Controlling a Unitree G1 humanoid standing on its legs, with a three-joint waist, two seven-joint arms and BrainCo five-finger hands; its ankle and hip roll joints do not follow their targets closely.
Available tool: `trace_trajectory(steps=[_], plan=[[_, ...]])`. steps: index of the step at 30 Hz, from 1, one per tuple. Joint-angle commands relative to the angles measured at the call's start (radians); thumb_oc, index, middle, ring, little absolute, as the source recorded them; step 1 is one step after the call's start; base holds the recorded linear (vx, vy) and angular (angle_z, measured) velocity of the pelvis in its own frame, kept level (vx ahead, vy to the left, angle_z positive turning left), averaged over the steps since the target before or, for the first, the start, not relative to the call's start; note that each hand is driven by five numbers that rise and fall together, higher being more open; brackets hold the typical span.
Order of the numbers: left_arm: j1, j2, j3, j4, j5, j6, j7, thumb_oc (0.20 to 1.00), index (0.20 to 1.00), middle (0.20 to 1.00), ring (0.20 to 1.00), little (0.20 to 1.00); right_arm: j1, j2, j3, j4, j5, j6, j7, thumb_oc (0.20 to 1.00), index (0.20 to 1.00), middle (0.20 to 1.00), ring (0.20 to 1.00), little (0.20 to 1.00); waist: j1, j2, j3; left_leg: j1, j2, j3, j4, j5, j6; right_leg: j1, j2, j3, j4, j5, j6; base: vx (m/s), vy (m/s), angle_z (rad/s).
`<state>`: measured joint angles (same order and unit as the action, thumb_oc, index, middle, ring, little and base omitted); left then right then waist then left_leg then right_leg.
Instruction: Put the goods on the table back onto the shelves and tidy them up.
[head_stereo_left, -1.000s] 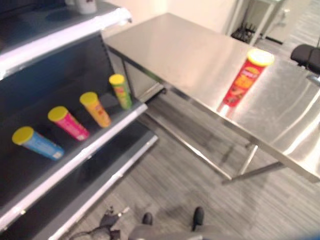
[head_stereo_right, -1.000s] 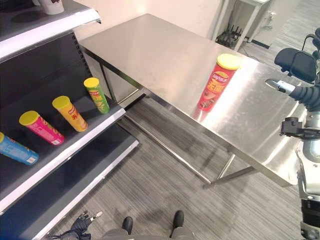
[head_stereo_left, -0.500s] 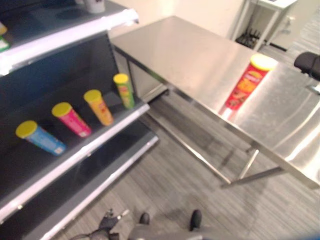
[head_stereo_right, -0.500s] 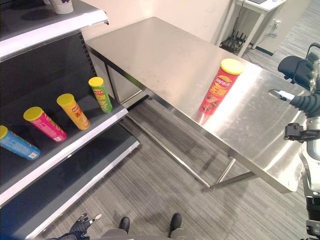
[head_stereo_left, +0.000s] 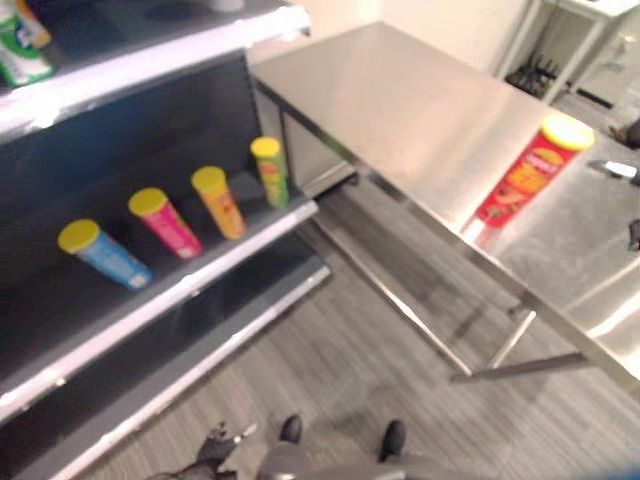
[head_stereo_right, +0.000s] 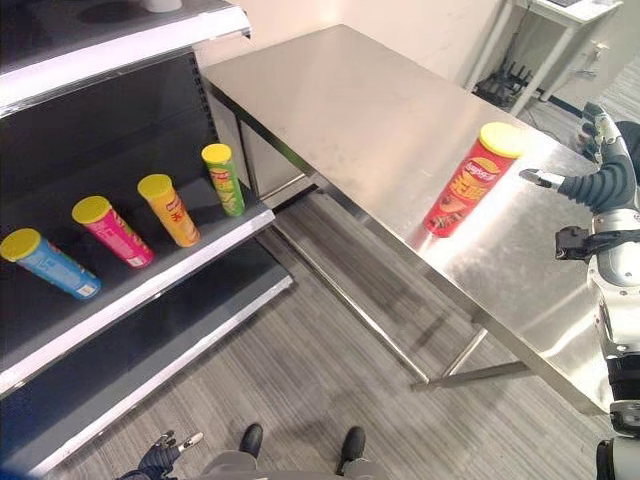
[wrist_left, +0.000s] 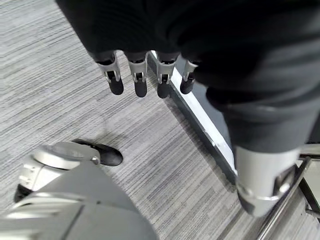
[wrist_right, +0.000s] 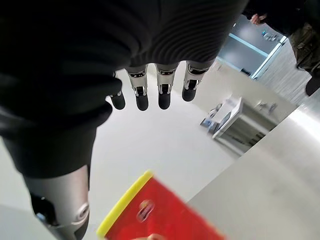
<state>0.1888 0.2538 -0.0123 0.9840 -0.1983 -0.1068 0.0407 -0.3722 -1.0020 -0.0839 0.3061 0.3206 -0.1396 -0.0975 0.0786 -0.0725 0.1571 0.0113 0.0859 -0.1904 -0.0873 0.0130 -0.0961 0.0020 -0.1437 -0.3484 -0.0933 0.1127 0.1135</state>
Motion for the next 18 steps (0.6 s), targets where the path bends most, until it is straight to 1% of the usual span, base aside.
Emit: trace_trajectory(steps=[1,7,15,18], plan=[[-0.045,0.063,-0.049,0.021,-0.037,-0.016,0.008,1.0,1.0,1.0,1.0,1.0,-0.077,-0.091,0.054,-0.012,0.06,-0.027,0.023,1.0,1.0,1.0,1.0,1.0,0.03,-0.038,-0.003,0.012,0.067,0.066,0.0,-0.053,-0.05,0.062,-0.04,-0.028,0.006,-0.118,0.061,0.01,-0.023,0.22],[-0.049,0.065,-0.06,0.024,-0.037,-0.019,0.008,1.0,1.0,1.0,1.0,1.0,-0.125,-0.141,0.129,0.041,0.019,-0.008,0.04,1.0,1.0,1.0,1.0,1.0,0.039,-0.045,-0.001,0.008,0.068,0.057,0.0,-0.048,-0.054,0.069,-0.04,-0.043,0.006,-0.12,0.06,0.0,-0.009,0.09],[-0.06,0.072,-0.065,0.027,-0.042,-0.023,0.019,1.0,1.0,1.0,1.0,1.0,-0.223,-0.17,0.229,0.125,-0.024,0.013,0.039,1.0,1.0,1.0,1.0,1.0,0.048,-0.049,0.001,0.001,0.066,0.052,0.0,-0.044,-0.056,0.07,-0.043,-0.054,0.006,-0.119,0.061,-0.01,0.002,0.05],[-0.061,0.071,-0.064,0.03,-0.047,-0.023,0.021,1.0,1.0,1.0,1.0,1.0,-0.246,-0.161,0.251,0.134,-0.011,0.015,0.044,1.0,1.0,1.0,1.0,1.0,0.049,-0.048,0.002,-0.001,0.065,0.048,0.0,-0.042,-0.056,0.07,-0.044,-0.056,0.006,-0.119,0.061,0.0,0.008,0.06]])
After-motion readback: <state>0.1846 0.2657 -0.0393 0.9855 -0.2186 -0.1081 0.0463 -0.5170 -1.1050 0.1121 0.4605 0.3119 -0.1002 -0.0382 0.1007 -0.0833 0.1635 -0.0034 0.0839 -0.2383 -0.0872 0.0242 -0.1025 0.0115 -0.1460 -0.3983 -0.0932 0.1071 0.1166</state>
